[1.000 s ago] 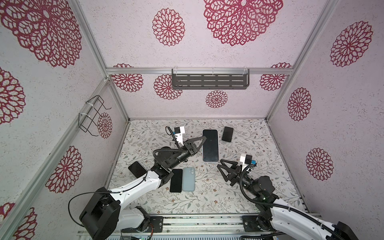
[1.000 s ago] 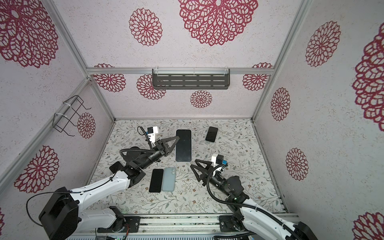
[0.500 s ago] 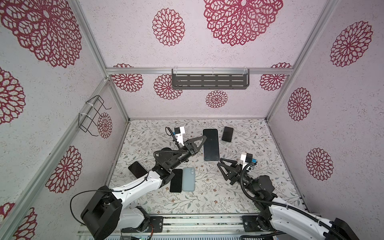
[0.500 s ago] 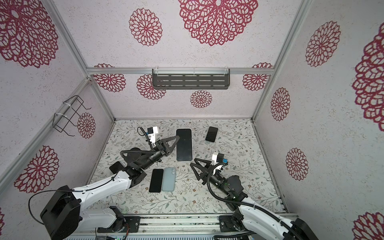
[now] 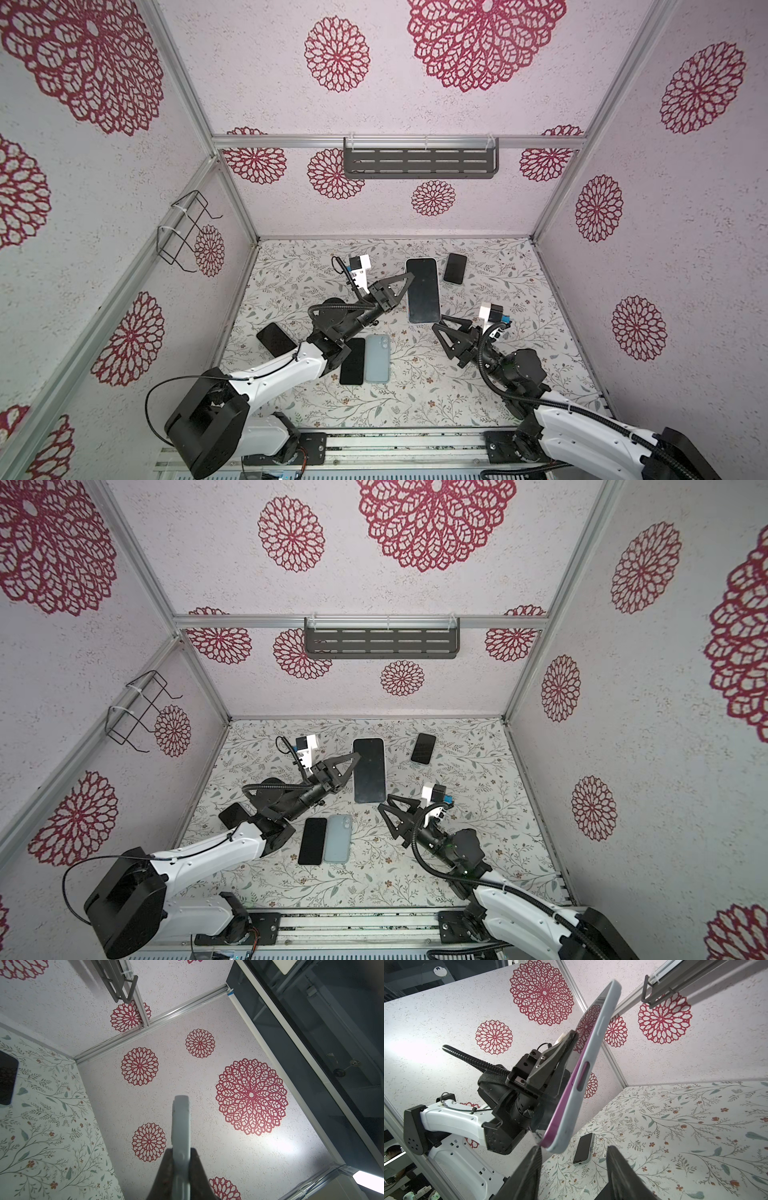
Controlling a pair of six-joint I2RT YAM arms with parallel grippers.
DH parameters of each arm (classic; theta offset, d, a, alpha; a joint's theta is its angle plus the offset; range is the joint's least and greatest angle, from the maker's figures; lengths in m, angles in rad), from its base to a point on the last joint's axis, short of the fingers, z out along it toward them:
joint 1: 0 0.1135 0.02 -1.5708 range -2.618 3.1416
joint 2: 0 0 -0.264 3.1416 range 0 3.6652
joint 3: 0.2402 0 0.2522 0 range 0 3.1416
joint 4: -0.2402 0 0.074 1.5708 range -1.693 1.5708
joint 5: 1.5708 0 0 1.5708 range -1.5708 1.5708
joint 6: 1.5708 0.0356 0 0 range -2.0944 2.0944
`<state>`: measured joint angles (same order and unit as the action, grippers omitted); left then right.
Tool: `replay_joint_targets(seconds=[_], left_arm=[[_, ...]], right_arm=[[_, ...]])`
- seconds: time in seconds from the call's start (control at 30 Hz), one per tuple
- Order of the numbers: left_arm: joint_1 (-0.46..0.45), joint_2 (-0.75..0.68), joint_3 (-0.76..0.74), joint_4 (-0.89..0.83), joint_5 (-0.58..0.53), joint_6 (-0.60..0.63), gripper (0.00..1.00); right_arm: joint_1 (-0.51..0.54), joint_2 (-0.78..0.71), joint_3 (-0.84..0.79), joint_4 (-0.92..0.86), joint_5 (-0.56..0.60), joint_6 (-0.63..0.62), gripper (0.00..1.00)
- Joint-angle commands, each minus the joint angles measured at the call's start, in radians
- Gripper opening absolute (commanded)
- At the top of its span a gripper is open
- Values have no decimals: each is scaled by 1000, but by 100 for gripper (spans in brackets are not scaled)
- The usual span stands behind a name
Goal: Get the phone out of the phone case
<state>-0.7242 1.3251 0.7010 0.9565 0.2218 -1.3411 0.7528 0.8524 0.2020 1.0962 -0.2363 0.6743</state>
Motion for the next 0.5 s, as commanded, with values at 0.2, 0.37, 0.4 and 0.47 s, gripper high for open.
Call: replay_joint_targets(seconds=[0.2, 0.37, 0.4, 0.47], left_arm=[[-22, 27, -7, 141, 2, -29, 0], [-35, 33, -6, 158, 4, -33, 0], [-39, 33, -6, 158, 5, -32, 0], [-48, 33, -9, 159, 1, -30, 0]], right_arm=[[2, 20, 43, 76, 20, 6, 52], [-10, 30, 44, 70, 33, 7, 51], [-14, 29, 44, 70, 34, 9, 51], [-28, 30, 44, 68, 37, 21, 50]])
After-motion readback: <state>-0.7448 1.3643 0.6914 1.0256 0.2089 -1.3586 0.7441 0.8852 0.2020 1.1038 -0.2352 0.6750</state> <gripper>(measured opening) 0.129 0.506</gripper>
